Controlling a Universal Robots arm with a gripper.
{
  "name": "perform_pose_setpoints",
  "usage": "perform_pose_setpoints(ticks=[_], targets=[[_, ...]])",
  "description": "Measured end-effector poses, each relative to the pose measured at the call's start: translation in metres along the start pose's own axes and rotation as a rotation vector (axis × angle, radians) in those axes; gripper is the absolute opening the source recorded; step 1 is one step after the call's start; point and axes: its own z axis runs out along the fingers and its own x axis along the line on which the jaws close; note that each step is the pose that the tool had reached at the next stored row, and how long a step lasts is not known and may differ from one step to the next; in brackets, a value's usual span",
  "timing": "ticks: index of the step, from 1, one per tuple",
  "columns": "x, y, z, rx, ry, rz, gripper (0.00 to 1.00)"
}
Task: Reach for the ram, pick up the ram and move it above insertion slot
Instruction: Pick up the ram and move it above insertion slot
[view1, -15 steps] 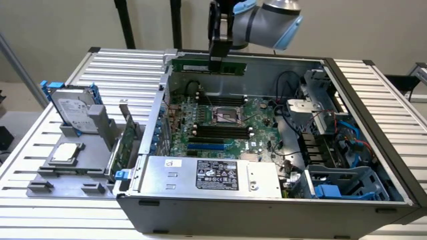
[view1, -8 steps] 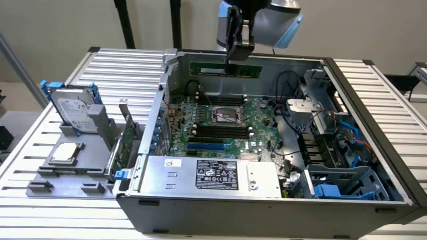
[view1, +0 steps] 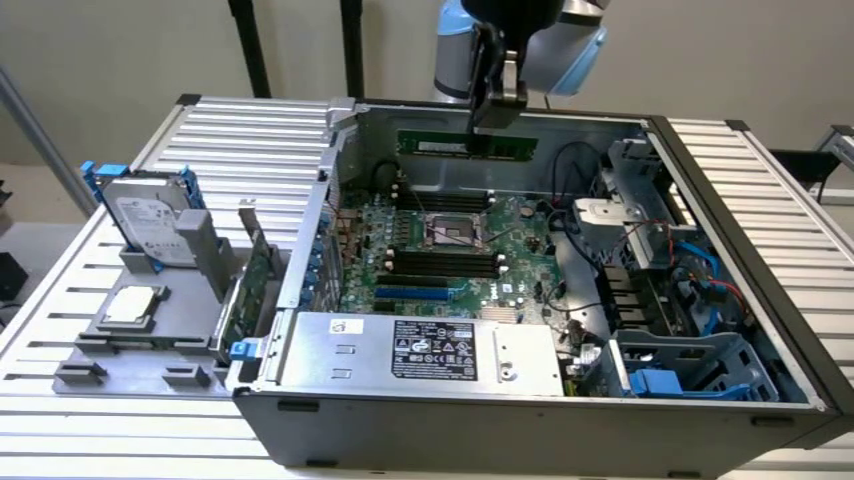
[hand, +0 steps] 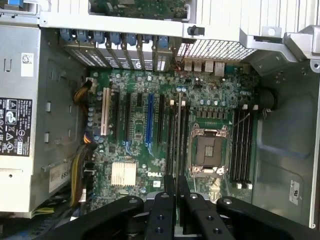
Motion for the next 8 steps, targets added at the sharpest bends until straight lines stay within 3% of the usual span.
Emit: perform_pose_setpoints(ticks=[8], targets=[[-0.0008,-0.0002,0.0013,0.0007,-0.0001,0.002,0.14]])
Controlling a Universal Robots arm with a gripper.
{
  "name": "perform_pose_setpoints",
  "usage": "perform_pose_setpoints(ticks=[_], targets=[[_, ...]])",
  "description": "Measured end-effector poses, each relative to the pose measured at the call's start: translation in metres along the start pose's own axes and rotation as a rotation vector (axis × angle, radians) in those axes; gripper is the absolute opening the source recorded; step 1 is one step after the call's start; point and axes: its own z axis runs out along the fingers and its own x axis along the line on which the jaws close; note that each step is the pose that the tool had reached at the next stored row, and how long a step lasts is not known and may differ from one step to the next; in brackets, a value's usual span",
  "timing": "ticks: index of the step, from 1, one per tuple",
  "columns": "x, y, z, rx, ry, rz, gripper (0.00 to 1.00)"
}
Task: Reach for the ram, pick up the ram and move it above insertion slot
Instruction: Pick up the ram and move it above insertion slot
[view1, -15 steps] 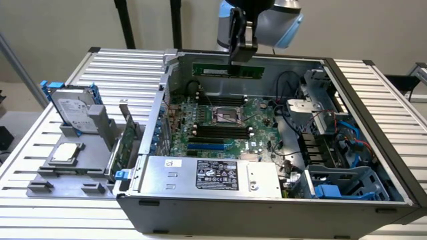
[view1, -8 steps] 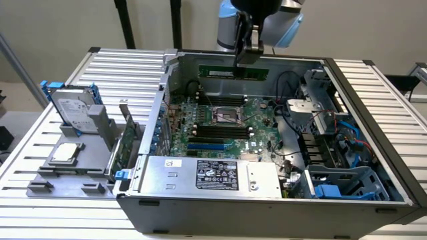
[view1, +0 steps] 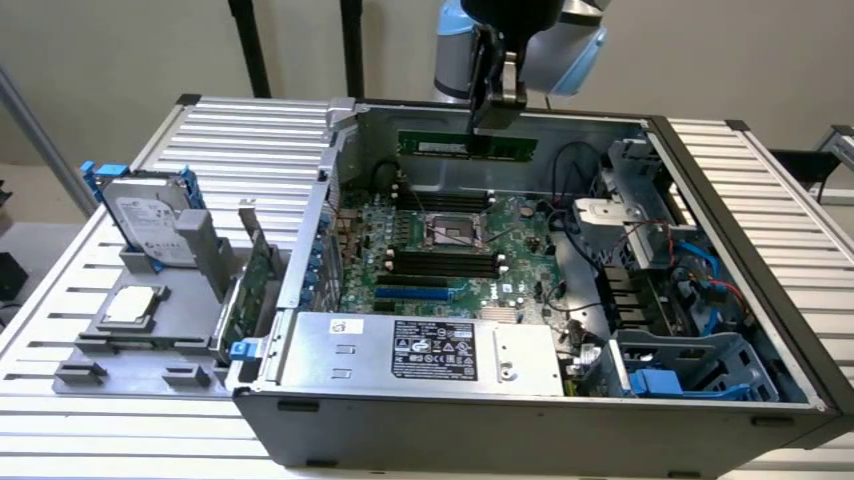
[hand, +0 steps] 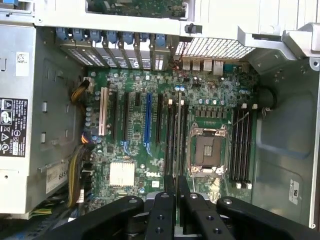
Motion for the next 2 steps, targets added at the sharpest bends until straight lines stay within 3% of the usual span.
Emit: perform_pose_setpoints(ticks=[2], targets=[[0.0000,0.0000,0.0000,0.0000,0.0000,0.000,0.14]])
